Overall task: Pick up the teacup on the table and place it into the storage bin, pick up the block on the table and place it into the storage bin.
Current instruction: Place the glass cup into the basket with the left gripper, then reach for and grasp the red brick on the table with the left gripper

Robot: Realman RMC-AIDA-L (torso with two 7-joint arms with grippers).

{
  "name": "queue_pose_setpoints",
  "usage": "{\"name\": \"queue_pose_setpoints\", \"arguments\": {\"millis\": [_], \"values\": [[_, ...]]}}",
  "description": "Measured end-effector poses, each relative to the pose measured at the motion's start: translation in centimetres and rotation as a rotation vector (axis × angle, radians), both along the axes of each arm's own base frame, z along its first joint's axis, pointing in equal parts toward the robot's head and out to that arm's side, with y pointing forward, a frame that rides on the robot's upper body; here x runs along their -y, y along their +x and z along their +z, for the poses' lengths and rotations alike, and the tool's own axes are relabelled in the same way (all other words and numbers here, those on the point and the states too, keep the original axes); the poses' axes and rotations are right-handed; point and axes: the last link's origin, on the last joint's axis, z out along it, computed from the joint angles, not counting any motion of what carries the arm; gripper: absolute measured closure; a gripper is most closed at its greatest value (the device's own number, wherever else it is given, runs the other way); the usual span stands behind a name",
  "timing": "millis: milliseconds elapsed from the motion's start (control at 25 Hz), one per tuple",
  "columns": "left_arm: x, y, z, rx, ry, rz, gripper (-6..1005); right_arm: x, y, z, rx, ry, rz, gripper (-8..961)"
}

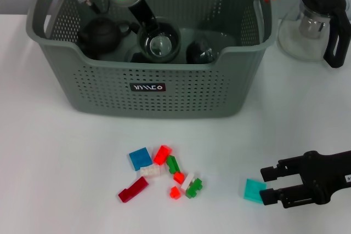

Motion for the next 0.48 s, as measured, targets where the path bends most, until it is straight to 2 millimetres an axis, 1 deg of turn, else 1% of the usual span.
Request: {"name": "queue_pose_setpoints", "arguments": {"millis": [80, 200, 280, 400, 480], "values": [[0.0, 0.0, 0.0, 0.009, 0.002, 0.0, 968, 0.0, 0.0, 0.0, 0.0, 0.0, -0.001, 268], [0.1, 0.4, 0.2, 0.029, 0.01, -0.01, 861, 0.0, 0.0, 0.0, 0.001, 0.001, -0.001, 268], [0.2, 0.8, 0.8, 0.057, 0.027, -0.015, 789, 0.0, 0.0, 0.0, 0.001, 0.001, -0.001, 268], [0.2, 1.6, 2.5, 0.175, 0.076, -0.016, 730, -0.1, 0.0, 0.0, 0.001, 0.001, 0.0, 267], [0.5, 2.1, 4.4, 0.335, 0.104, -0.021, 690, -0.1, 0.0, 0.0, 0.001, 0.001, 0.001, 267]]}}
